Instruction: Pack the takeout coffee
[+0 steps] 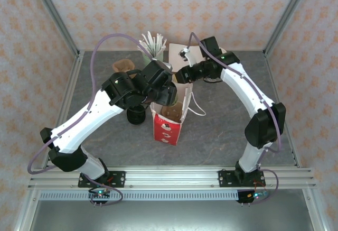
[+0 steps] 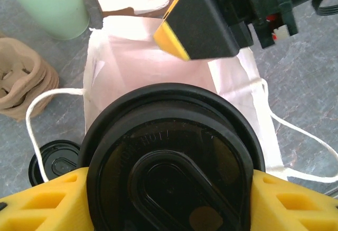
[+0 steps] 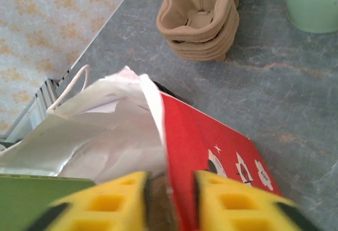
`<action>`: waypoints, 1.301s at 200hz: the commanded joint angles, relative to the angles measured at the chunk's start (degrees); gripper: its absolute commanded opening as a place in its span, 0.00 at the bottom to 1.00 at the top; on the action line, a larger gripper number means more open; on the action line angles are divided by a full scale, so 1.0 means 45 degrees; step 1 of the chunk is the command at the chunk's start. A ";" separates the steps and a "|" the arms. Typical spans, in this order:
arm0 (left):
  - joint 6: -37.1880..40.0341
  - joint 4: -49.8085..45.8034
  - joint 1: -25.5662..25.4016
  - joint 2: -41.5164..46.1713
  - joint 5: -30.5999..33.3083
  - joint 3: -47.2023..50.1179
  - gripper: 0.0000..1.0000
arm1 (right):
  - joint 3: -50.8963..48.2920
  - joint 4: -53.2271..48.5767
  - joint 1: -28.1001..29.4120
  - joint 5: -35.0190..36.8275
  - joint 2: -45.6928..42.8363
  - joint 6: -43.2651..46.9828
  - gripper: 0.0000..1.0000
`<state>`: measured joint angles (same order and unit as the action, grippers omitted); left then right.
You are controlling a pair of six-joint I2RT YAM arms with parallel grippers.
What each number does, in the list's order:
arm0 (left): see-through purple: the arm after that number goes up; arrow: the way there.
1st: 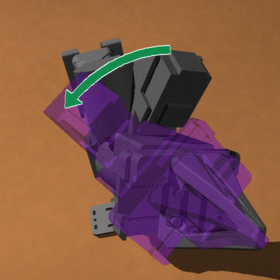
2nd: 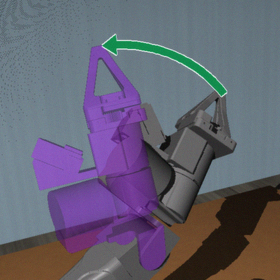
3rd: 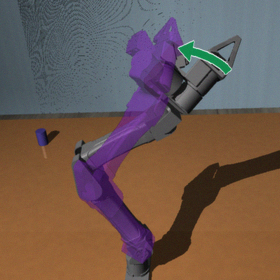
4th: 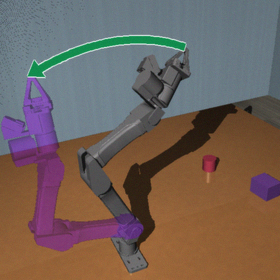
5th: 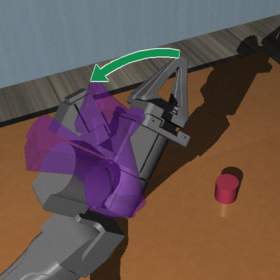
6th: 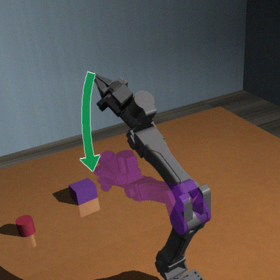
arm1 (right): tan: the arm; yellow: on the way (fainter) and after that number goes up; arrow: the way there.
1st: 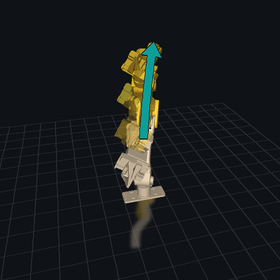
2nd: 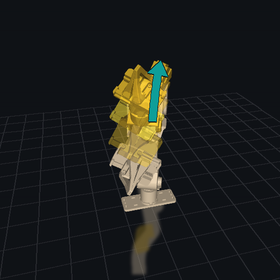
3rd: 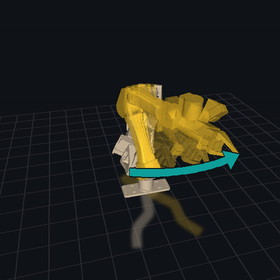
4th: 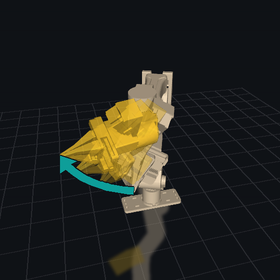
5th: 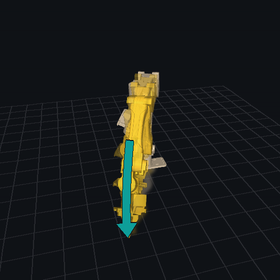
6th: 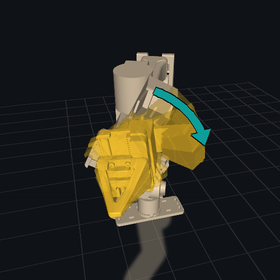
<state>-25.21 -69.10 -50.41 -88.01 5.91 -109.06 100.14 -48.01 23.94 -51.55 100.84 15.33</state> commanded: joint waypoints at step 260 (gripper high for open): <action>0.0938 0.2559 0.0713 0.0748 -0.0747 0.3583 0.60 | -0.2011 0.2904 0.1378 0.0698 -0.2387 -0.4151 0.03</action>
<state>-22.31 -59.24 -47.57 -83.96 2.11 -94.52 89.06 -37.36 30.35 -47.97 89.78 -1.74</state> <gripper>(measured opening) 0.619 0.046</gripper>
